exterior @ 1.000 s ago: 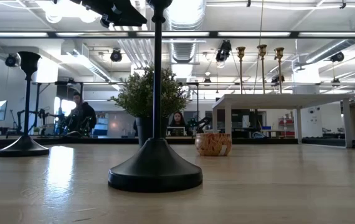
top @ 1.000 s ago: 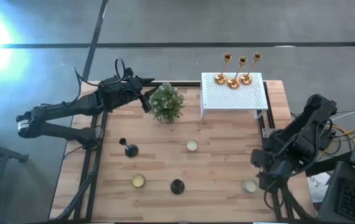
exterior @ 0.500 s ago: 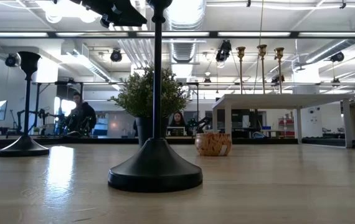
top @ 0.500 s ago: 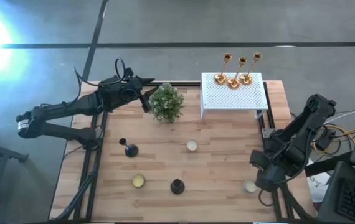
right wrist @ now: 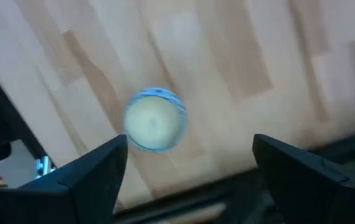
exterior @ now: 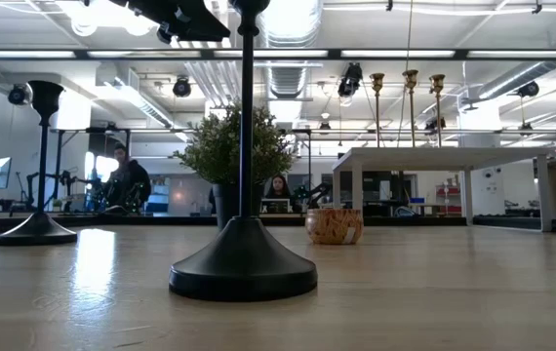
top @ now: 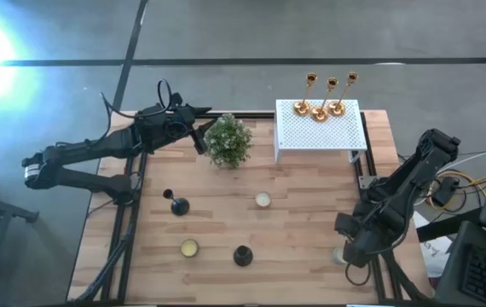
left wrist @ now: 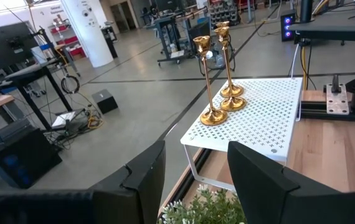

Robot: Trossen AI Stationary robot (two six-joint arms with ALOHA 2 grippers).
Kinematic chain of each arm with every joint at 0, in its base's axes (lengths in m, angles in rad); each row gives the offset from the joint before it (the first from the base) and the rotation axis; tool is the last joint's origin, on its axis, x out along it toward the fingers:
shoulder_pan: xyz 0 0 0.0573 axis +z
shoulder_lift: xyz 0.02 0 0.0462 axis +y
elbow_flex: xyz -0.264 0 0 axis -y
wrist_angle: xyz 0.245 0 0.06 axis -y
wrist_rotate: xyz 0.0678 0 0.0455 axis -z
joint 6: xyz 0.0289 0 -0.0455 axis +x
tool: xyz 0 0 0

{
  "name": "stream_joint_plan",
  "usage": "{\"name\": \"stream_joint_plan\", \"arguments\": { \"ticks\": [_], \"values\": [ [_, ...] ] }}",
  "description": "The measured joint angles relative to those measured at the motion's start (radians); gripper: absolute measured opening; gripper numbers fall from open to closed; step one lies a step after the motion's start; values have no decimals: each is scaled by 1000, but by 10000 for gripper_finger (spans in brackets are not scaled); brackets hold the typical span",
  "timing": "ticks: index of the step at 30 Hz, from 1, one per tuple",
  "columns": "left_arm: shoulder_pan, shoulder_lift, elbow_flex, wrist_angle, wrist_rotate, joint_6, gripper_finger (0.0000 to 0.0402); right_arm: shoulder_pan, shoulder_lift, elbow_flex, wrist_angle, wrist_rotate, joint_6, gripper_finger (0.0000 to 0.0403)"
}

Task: Pick & Place candle stick holders
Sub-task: Put the blue scented candle on the shelf

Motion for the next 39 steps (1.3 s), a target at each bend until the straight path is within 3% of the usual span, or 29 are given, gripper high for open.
{"name": "stream_joint_plan", "arguments": {
  "ticks": [16,26,39],
  "values": [
    [0,0,0,0,0,0,179,74,0,-202,297,-2,115,337],
    [0,0,0,0,0,0,179,114,10,-212,326,0,208,333],
    [0,0,0,0,0,0,179,131,252,-212,449,-72,161,337]
  ]
}}
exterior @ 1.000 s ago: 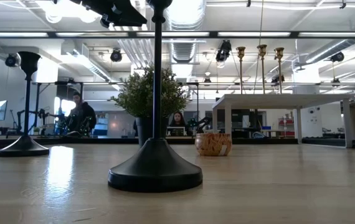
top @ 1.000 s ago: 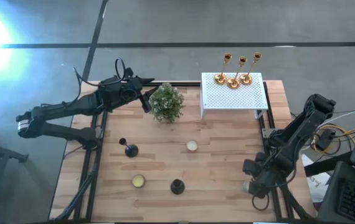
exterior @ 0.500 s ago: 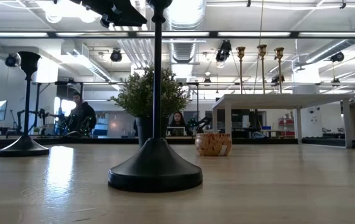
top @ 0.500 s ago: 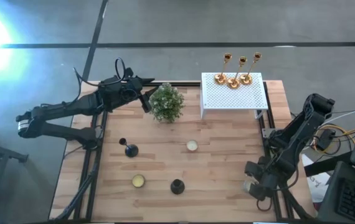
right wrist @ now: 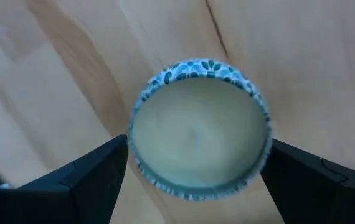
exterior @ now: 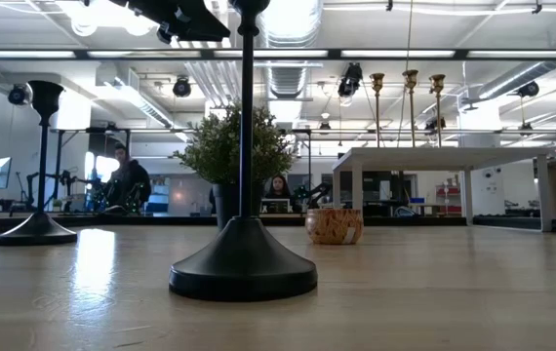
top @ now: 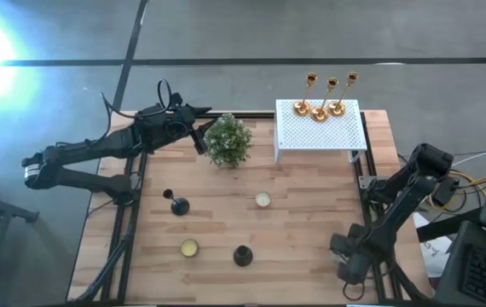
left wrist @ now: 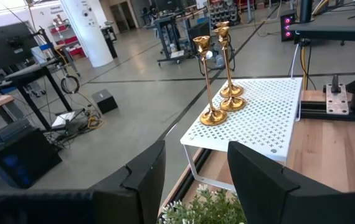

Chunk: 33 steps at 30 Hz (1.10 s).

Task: Pick & Place candle stick holders
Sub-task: Put the blue scented candle on the shelf

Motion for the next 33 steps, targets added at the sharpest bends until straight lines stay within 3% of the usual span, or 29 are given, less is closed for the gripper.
{"name": "stream_joint_plan", "arguments": {
  "ticks": [8,19,33],
  "values": [
    [1,0,0,0,0,0,179,0,81,28,-6,1,-10,334],
    [1,0,0,0,0,0,179,-7,69,38,-27,108,37,327],
    [0,0,0,0,0,0,179,-10,67,38,-45,70,26,327]
  ]
}}
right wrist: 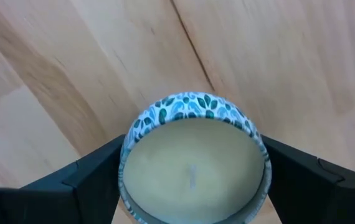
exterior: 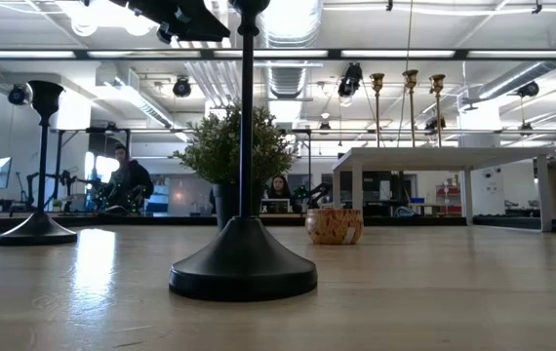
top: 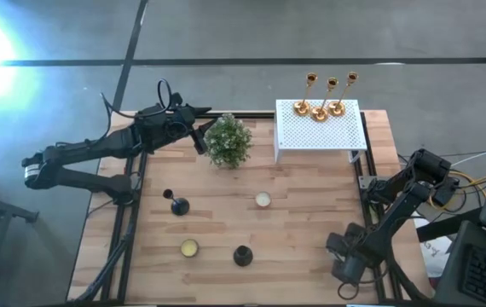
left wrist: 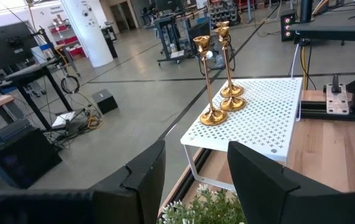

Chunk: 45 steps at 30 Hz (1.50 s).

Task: Pick & Place candle stick holders
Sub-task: Put the blue scented candle on the shelf

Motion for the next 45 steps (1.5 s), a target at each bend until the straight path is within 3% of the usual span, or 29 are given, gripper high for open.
{"name": "stream_joint_plan", "arguments": {
  "ticks": [12,18,30,38,45],
  "values": [
    [0,0,0,0,0,0,179,0,-1,0,-36,-8,1,325],
    [0,0,0,0,0,0,179,-1,-1,0,-38,-28,5,287],
    [0,0,0,0,0,0,179,-58,-17,24,-40,-44,-50,285],
    [1,0,0,0,0,0,179,-154,-89,25,-62,-8,-138,285],
    [1,0,1,0,0,0,179,-249,-236,25,-168,45,-201,285]
  ]
}}
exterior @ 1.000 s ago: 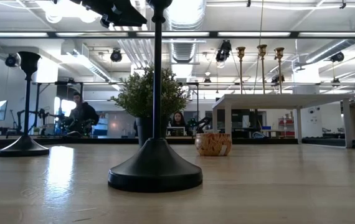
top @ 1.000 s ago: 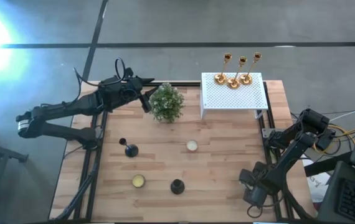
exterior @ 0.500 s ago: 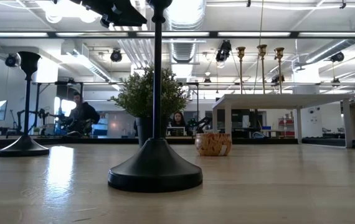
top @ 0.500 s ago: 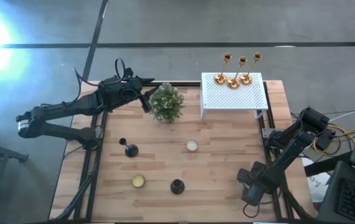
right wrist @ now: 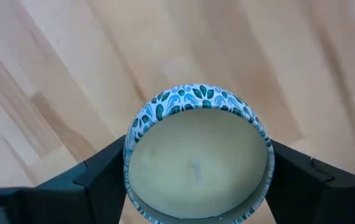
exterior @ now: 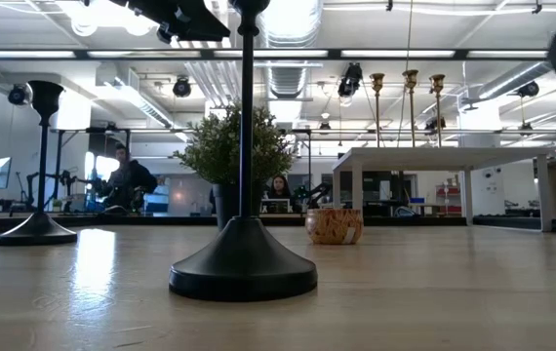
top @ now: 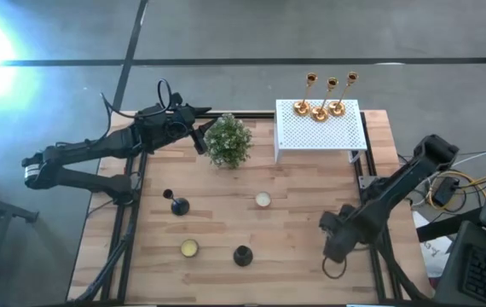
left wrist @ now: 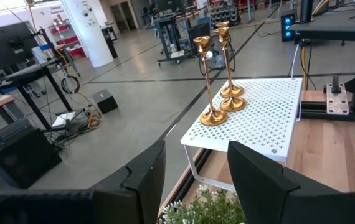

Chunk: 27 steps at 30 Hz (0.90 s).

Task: Pick & Place candle stick holders
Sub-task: Put the blue scented candle on the shelf

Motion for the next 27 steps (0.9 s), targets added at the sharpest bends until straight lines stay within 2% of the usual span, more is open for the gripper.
{"name": "stream_joint_plan", "arguments": {
  "ticks": [7,14,27],
  "values": [
    [0,0,0,0,0,0,179,-102,-189,0,-127,64,-41,285],
    [0,0,0,0,0,0,179,-258,-328,0,-277,65,-129,285],
    [-1,0,0,0,0,0,179,-601,-420,0,-293,64,-475,285]
  ]
}}
